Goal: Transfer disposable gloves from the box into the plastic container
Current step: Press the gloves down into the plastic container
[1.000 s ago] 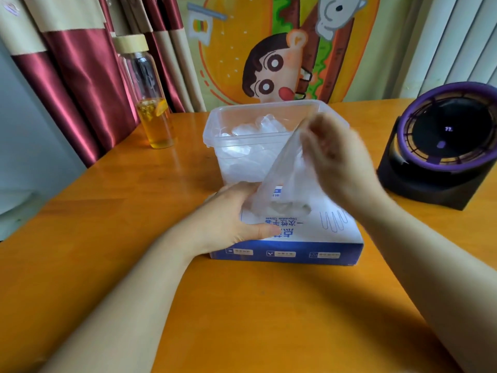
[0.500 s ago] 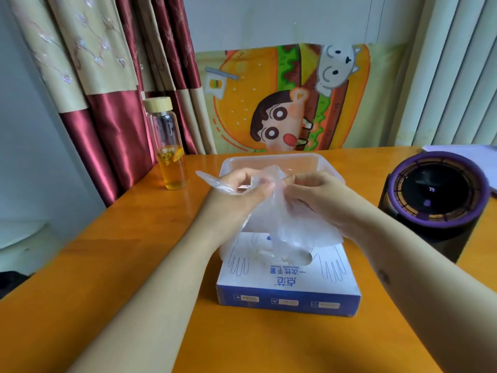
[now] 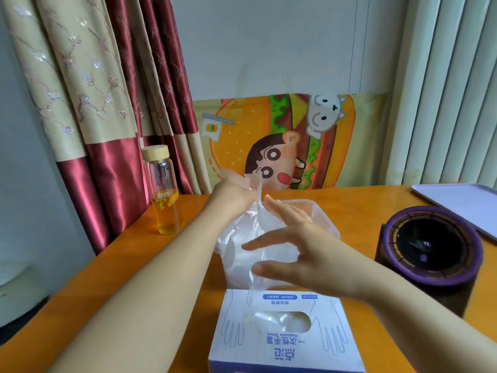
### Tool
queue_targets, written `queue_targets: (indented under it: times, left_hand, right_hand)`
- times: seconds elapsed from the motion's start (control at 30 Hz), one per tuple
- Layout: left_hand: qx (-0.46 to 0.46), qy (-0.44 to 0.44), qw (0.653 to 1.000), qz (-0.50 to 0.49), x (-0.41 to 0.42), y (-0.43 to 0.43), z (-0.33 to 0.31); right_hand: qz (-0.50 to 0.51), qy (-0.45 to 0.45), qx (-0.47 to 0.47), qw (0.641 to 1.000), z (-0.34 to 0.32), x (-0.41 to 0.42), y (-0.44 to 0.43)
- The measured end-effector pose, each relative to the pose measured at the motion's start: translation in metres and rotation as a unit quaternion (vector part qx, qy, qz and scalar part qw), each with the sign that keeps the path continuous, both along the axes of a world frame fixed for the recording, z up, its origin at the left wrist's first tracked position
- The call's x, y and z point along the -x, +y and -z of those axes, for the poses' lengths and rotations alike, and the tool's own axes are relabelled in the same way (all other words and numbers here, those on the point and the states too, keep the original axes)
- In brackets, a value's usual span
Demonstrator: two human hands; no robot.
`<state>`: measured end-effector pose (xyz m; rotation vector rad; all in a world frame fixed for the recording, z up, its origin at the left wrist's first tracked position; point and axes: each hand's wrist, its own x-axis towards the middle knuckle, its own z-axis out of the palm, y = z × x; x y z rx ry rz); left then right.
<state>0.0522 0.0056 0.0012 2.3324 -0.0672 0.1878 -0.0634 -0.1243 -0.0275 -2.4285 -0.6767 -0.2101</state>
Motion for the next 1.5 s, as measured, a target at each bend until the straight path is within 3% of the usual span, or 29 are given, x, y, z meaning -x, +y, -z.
queue_targets:
  times: [0.2,0.37,0.53,0.6,0.67,0.73,0.77,0.8,0.87,0.93,1.0,1.1,1.2,1.3,1.4,1.5]
  left_hand:
    - [-0.021,0.017,0.999,0.025,-0.022,-0.006,-0.003]
    - [-0.02,0.146,0.987,0.068,-0.046,0.013,0.008]
    - [0.032,0.134,0.989,0.045,-0.071,0.043,0.018]
    - [0.013,0.09,0.996,0.008,-0.08,0.054,0.02]
    - [-0.041,-0.046,0.998,-0.033,-0.084,0.057,0.02]
    - [-0.083,-0.196,0.977,0.014,-0.071,0.047,0.014]
    - [-0.116,-0.223,0.965,0.082,-0.061,0.038,0.011]
    - [-0.154,-0.208,0.952,0.162,-0.052,0.028,0.009]
    - [-0.236,-0.096,0.929,0.27,-0.044,0.011,0.015]
    - [-0.324,0.025,0.895,0.305,-0.051,0.002,0.024]
    - [-0.373,0.093,0.875,0.294,-0.059,-0.003,0.031]
    - [-0.419,0.146,0.847,0.293,-0.064,-0.011,0.036]
    - [-0.478,0.185,0.808,0.292,-0.066,-0.021,0.043]
    - [-0.5,0.222,0.785,0.29,-0.071,-0.023,0.057]
    - [-0.513,0.246,0.768,0.294,-0.076,-0.019,0.066]
    - [-0.507,0.249,0.771,0.294,-0.079,-0.018,0.07]
  right_hand:
    - [0.115,-0.033,0.045,0.992,-0.002,-0.05,-0.008]
    - [0.186,-0.058,0.018,0.981,0.001,-0.093,-0.038]
    - [0.25,0.01,0.149,0.957,0.02,-0.126,-0.056]
    - [0.249,0.013,0.21,0.945,0.025,-0.131,-0.057]
    - [0.25,0.004,0.244,0.937,0.027,-0.134,-0.055]
    - [0.25,-0.007,0.278,0.927,0.027,-0.137,-0.052]
    - [0.246,-0.008,0.296,0.923,0.027,-0.138,-0.051]
    - [0.24,-0.005,0.312,0.919,0.027,-0.14,-0.049]
    - [0.225,0.021,0.352,0.908,0.024,-0.143,-0.047]
    - [0.211,0.03,0.406,0.889,0.021,-0.144,-0.045]
    - [0.204,-0.008,0.442,0.873,0.015,-0.143,-0.044]
    - [0.151,-0.074,0.445,0.879,0.009,-0.148,-0.038]
    - [0.053,0.057,0.433,0.898,0.019,-0.163,-0.029]
    - [0.038,0.192,0.449,0.872,0.038,-0.178,-0.026]
    - [0.06,0.217,0.487,0.844,0.054,-0.188,-0.031]
    - [0.07,0.214,0.497,0.838,0.062,-0.193,-0.033]
